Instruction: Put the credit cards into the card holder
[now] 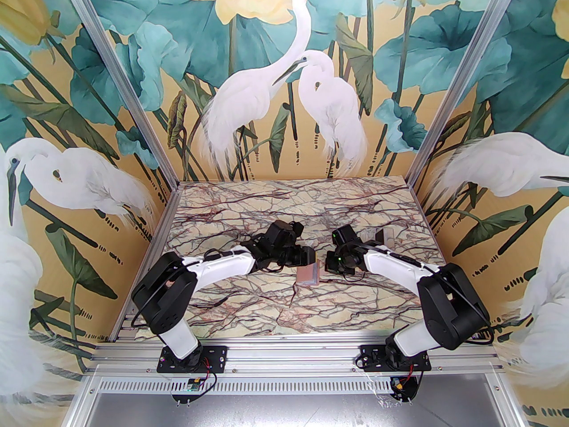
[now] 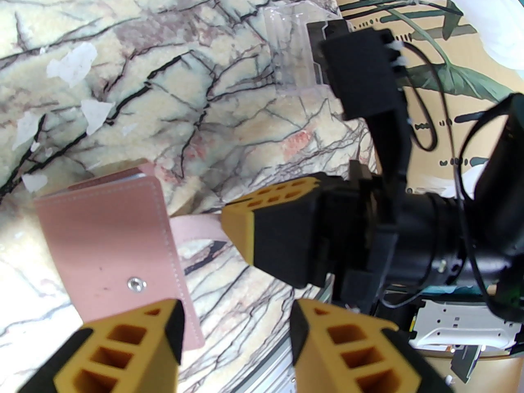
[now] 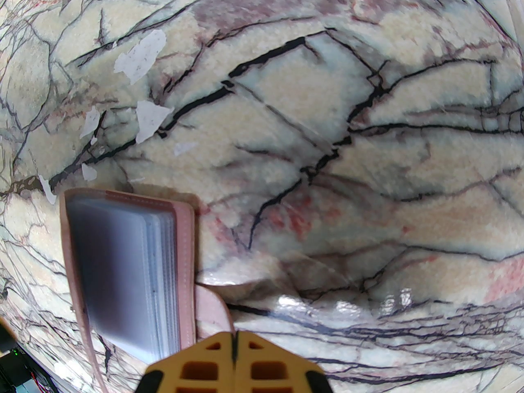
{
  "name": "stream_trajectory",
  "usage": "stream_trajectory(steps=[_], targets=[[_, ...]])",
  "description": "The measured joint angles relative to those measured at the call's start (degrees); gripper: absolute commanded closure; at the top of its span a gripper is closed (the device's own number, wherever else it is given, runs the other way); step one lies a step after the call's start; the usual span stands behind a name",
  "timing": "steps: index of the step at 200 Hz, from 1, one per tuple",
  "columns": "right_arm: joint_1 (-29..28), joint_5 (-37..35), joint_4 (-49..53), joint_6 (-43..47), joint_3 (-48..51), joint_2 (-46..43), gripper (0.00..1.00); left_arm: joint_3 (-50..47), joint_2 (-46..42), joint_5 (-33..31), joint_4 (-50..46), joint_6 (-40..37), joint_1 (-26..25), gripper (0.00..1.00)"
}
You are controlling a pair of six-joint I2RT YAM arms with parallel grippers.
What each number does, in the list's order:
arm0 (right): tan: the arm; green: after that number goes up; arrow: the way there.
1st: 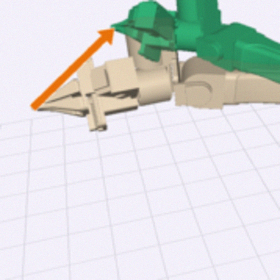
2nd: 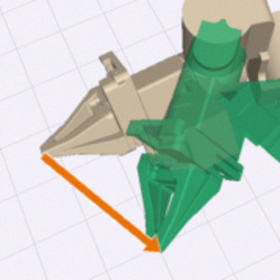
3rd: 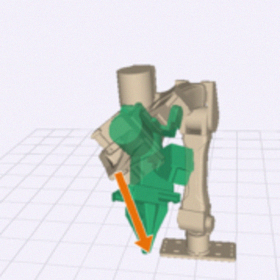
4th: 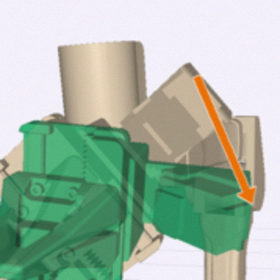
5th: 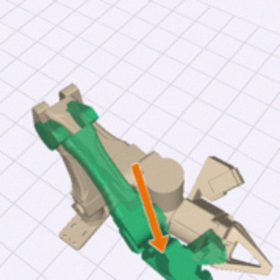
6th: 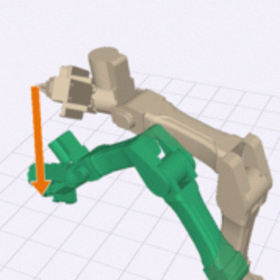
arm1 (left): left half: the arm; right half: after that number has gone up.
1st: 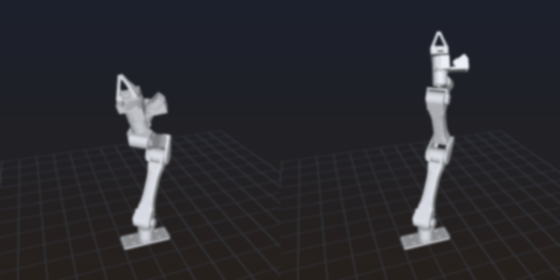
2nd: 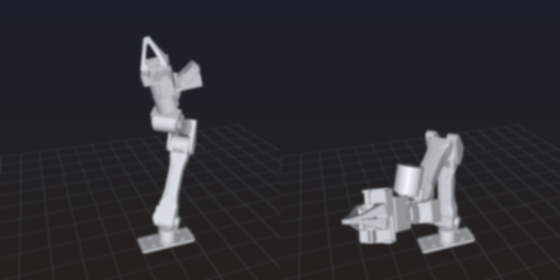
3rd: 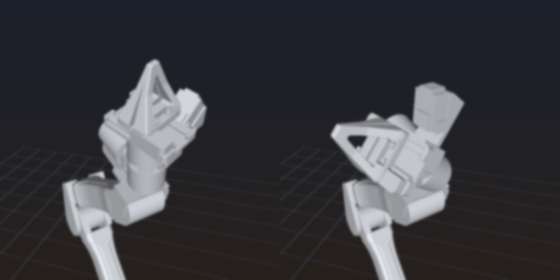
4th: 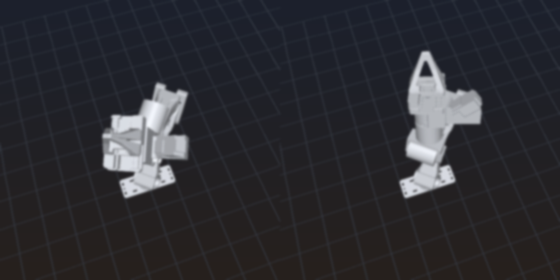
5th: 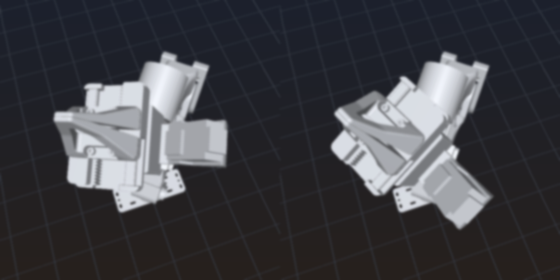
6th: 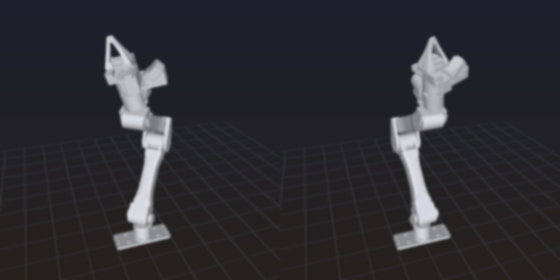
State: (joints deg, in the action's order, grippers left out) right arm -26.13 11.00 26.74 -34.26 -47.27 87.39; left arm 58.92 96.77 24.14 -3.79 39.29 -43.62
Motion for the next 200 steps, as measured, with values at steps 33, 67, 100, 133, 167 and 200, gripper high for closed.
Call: stream_trajectory(steps=[33, 67, 100, 133, 167, 200], targets=[[0.00, 0.00, 0.00, 0.00, 0.00, 0.00, 1.00, -3.37, -2.99, -1.51, -1.70, -0.09, 1.79, 0.64], [0.00, 0.02, 0.02, 0.00, -0.02, 0.00, 1.00, -5.95, -2.97, -2.36, -1.99, 0.20, 3.78, 0.69], [0.00, 0.00, 0.11, 0.00, -0.04, 0.00, 1.00, -7.45, -0.57, -2.34, -1.97, 0.35, 4.52, 0.70], [0.00, 0.02, 0.24, 0.00, -0.15, 0.00, 1.00, -7.45, 2.27, -1.88, -1.03, 0.35, 4.50, 0.72], [0.00, 0.02, 0.44, 0.00, -0.26, 0.02, 1.00, -7.43, 4.83, -0.79, 0.83, 0.33, 4.00, 0.74], [0.00, 0.28, 0.42, 0.02, -0.26, 0.02, 1.00, -6.10, 6.54, -0.02, 1.16, 0.17, 3.08, 0.66]])
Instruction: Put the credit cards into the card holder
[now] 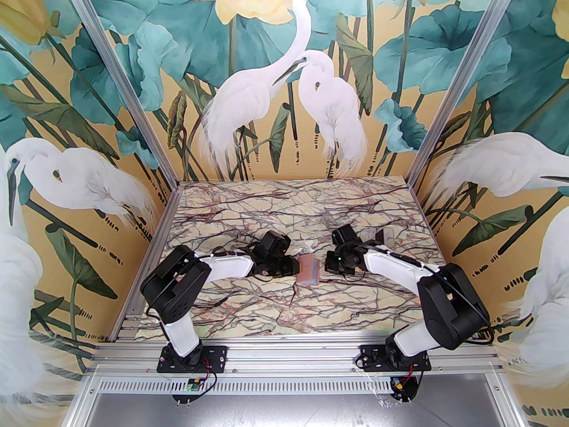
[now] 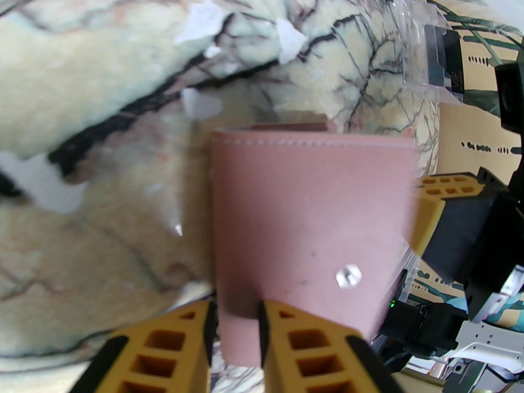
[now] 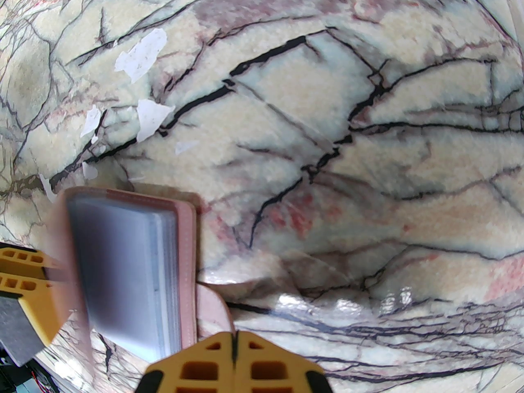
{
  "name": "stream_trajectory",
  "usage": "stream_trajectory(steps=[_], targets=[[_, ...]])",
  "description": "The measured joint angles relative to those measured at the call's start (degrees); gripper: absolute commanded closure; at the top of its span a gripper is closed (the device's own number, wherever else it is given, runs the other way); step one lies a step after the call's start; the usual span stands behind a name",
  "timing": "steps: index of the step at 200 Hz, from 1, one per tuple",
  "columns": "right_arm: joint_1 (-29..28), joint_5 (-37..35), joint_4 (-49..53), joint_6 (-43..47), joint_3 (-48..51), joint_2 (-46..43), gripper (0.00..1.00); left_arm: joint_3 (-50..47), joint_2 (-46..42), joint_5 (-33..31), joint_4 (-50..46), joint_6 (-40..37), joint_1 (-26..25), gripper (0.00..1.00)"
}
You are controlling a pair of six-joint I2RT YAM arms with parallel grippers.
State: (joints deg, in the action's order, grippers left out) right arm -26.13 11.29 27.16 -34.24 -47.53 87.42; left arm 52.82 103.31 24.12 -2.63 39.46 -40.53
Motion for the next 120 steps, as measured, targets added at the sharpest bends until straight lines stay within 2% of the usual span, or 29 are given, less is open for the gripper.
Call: stream_trajectory(steps=[120], targets=[[0.24, 2.82, -0.37, -0.04, -0.33, 0.37, 1.00, 2.49, 3.17, -1.11, -0.44, -0.33, -1.62, 0.68]])
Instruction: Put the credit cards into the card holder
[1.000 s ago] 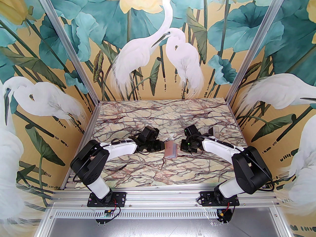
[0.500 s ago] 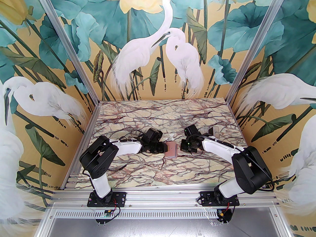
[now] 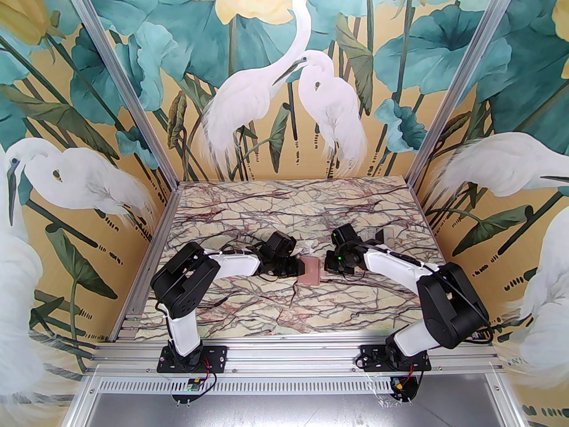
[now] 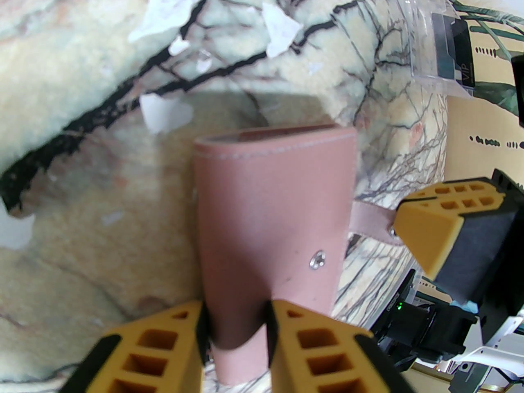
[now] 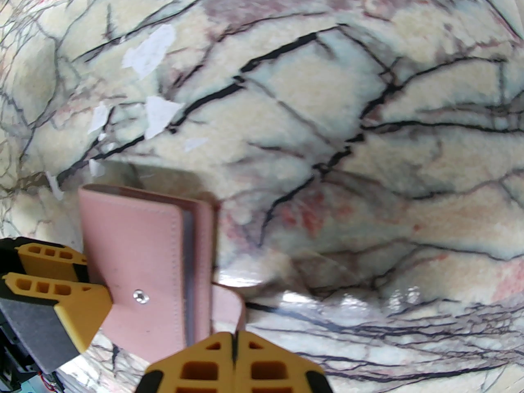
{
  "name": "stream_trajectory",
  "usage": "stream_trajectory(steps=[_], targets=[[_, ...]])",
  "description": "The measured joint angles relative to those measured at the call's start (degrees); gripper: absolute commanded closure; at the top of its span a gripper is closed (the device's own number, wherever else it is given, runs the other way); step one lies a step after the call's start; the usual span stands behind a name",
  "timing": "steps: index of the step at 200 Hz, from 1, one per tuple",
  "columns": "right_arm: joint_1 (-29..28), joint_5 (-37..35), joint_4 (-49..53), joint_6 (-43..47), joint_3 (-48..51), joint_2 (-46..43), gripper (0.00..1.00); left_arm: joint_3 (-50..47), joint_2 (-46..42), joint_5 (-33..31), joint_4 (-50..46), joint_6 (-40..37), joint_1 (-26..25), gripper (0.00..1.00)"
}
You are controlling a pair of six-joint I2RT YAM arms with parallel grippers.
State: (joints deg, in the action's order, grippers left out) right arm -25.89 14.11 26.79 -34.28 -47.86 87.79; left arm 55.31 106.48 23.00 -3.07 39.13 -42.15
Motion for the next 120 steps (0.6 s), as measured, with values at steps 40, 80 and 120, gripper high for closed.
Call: stream_trajectory(steps=[40, 80, 120], targets=[[0.02, 2.49, -0.79, -0.22, 0.00, 0.00, 1.00, -0.02, 0.00, -0.17, 0.07, 0.00, -0.04, 0.69], [0.02, 3.32, -0.26, -0.15, -0.72, 0.02, 0.89, -0.04, 0.00, -0.17, 0.09, 0.00, -0.04, 0.69], [0.02, 2.80, 1.55, -0.11, -1.01, -0.07, 0.87, -0.07, 0.02, -0.17, 0.13, 0.00, -0.04, 0.69]])
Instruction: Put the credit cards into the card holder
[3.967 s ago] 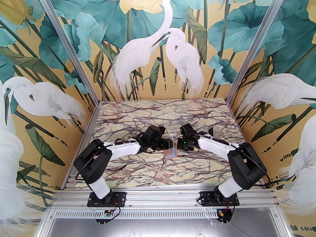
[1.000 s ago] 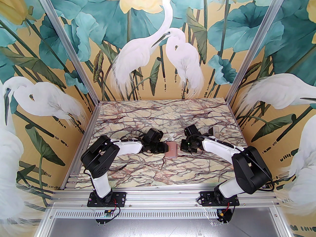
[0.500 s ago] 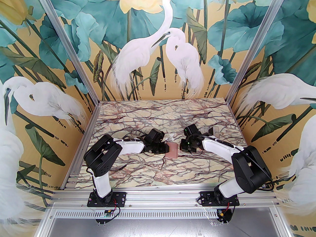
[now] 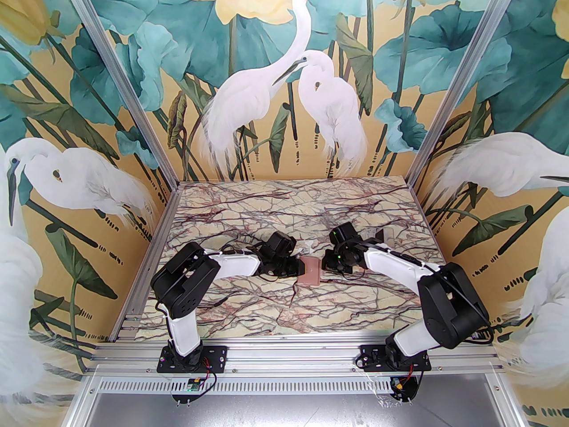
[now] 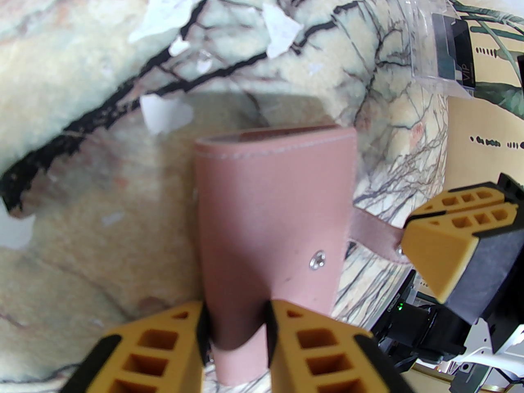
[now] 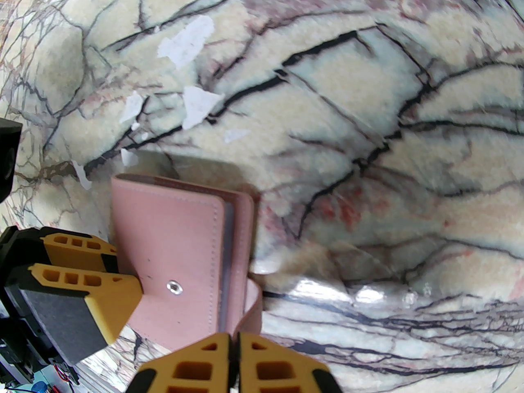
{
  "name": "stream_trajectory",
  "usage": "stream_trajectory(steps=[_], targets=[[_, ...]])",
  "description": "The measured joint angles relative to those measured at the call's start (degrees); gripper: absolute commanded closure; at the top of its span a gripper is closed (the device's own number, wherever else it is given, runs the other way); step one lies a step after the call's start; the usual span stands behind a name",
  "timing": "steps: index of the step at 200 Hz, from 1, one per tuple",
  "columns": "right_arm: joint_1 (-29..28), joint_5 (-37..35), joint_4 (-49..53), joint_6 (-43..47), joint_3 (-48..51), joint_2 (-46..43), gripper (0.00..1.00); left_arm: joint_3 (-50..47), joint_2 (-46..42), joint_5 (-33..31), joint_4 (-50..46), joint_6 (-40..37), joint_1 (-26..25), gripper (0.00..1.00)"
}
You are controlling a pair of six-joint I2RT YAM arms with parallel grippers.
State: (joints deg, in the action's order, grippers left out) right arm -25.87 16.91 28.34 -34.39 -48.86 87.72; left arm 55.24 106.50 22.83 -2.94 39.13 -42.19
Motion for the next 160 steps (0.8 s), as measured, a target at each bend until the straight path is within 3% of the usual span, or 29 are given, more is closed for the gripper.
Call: stream_trajectory(steps=[160], targets=[[0.00, -0.35, 3.21, 0.72, 0.00, -1.70, 0.80, 0.00, 0.00, 0.00, 0.13, 0.02, 0.00, 0.68]])
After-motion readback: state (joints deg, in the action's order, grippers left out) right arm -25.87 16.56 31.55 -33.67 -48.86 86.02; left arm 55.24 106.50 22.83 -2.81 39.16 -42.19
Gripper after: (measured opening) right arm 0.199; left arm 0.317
